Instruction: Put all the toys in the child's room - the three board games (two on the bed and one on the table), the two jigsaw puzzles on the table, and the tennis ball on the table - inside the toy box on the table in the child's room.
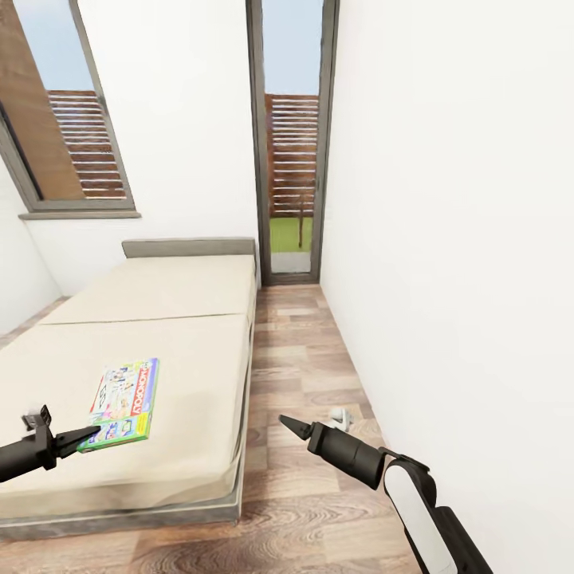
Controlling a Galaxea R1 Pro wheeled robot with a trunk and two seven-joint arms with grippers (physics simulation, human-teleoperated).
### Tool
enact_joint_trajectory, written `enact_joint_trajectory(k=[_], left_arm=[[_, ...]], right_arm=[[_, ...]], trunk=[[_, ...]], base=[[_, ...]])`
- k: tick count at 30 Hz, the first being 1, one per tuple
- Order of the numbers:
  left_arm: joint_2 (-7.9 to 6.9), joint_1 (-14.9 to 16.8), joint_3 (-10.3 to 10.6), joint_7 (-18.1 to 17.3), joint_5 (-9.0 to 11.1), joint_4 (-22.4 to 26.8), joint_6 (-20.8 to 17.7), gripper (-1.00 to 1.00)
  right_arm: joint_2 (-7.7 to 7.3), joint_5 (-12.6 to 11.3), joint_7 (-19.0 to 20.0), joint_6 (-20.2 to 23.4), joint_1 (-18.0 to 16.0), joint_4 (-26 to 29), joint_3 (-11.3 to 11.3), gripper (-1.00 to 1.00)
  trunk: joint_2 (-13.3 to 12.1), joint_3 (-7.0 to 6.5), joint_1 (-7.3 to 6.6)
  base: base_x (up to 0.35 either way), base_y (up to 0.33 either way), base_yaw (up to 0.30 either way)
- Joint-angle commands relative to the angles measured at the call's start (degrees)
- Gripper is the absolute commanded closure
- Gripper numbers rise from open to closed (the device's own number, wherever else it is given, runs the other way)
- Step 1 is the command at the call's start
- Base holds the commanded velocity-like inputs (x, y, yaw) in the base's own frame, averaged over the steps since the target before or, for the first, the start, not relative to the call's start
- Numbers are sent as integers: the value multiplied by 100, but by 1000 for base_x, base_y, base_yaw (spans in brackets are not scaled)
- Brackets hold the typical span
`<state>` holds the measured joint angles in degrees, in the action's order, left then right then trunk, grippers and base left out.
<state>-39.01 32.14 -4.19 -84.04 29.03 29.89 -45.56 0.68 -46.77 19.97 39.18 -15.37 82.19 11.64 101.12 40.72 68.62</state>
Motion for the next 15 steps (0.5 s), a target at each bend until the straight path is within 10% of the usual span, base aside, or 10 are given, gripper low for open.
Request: enact_joint_trajectory(k=[1, 15], left_arm=[[-1, 3, 4, -16, 6, -1, -59, 100], [-1, 3, 6, -16, 6, -1, -58, 100]], right_arm=[[2, -8, 4, 28, -2, 4, -6, -100], [5, 11, -2, 28, -1, 12, 4, -100]], trunk=[[-39, -9, -23], [-600, -175, -331]], base=[[0, 0, 194], [-159, 0, 226]])
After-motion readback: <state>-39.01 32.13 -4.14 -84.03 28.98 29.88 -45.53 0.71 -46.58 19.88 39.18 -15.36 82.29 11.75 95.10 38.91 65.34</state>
